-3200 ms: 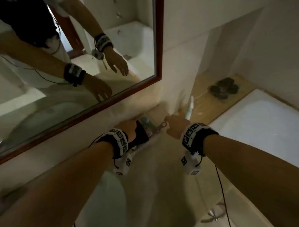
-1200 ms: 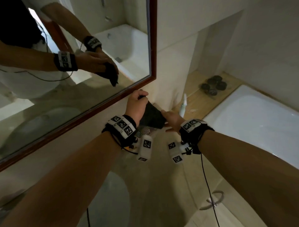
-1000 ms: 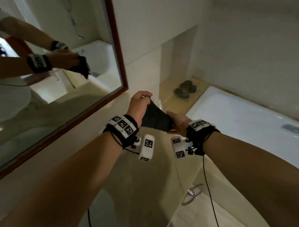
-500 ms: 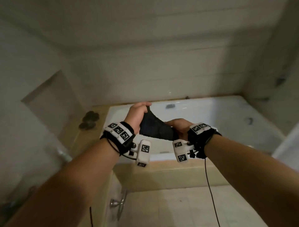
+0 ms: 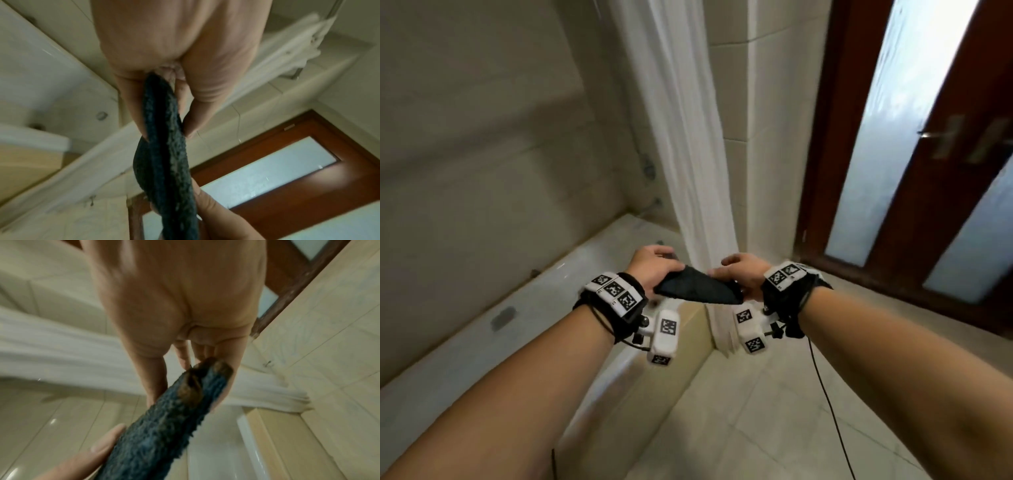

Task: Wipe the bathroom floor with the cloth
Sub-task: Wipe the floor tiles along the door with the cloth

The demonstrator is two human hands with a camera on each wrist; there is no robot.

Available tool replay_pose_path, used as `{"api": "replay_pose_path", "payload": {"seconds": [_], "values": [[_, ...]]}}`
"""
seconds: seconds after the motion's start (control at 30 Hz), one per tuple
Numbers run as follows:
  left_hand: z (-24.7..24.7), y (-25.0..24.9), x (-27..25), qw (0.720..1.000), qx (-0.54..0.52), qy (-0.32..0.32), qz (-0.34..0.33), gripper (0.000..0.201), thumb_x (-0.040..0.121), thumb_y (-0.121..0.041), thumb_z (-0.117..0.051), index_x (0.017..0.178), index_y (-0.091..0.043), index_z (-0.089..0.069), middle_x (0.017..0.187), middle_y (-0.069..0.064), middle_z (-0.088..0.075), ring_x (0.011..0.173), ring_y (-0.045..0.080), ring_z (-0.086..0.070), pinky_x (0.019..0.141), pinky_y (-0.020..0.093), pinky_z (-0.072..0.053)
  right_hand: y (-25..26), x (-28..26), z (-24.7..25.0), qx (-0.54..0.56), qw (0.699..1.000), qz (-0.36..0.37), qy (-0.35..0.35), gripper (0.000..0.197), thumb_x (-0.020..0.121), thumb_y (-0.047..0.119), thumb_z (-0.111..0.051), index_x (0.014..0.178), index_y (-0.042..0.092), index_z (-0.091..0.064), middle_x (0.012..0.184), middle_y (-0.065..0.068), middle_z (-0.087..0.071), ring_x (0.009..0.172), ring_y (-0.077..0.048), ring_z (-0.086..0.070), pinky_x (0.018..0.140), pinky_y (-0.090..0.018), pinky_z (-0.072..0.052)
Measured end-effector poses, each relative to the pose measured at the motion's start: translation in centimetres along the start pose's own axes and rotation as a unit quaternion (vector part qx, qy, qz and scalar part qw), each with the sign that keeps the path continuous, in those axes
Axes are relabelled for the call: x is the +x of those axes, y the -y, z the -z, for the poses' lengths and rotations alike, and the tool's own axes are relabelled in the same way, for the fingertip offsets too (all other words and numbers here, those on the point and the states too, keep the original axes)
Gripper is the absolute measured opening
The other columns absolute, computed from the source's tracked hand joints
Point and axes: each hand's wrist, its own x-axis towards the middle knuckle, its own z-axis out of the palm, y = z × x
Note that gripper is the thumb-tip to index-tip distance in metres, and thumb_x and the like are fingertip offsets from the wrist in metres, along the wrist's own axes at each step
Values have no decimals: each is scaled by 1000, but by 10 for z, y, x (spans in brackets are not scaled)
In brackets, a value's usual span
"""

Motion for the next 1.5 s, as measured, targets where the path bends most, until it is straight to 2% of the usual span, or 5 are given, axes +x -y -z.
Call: {"api": "replay_pose_path", "payload": {"seconds": [0.37,0.63,0.73,1.2,1.5], "values": [[-191,-50,158,978,55,199,19,42,75,8,-74,106,-18,-62,105,15,-67,80,28,-67,52,31,-54,-3,80,182,-77,985,-14,-156,86,72,13,-87,146,15,-44,135,-11,-56,116,-28,-58,83,-34,-55],[-291,-94,264,917,163,361,38,28,80,13,-61,83,-13,-70,100,13,-68,101,32,-64,98,44,-52,21,138,270,-134,961,-14,-240,61,77,1,-80,133,13,-58,130,-10,-60,118,-24,-57,103,-36,-47],[-339,-103,281,904,155,398,32,36,82,19,-55,98,-10,-68,90,13,-67,80,27,-65,69,30,-59,16,149,310,-131,955,-37,-264,51,79,2,-78,126,13,-63,124,-9,-63,115,-23,-59,101,-34,-48],[-552,-182,380,865,272,400,-134,48,83,-7,-71,129,-15,-62,109,3,-65,102,20,-65,98,36,-51,37,270,530,23,974,-50,-219,33,94,10,-64,126,11,-57,98,-10,-65,67,-22,-66,54,-31,-58],[-602,-205,475,885,241,381,-112,26,77,-16,-81,100,-17,-69,87,0,-71,79,13,-68,74,29,-57,87,370,580,209,968,-65,-124,31,103,41,-47,120,17,-56,122,-21,-60,85,-40,-67,91,-63,-51]]}}
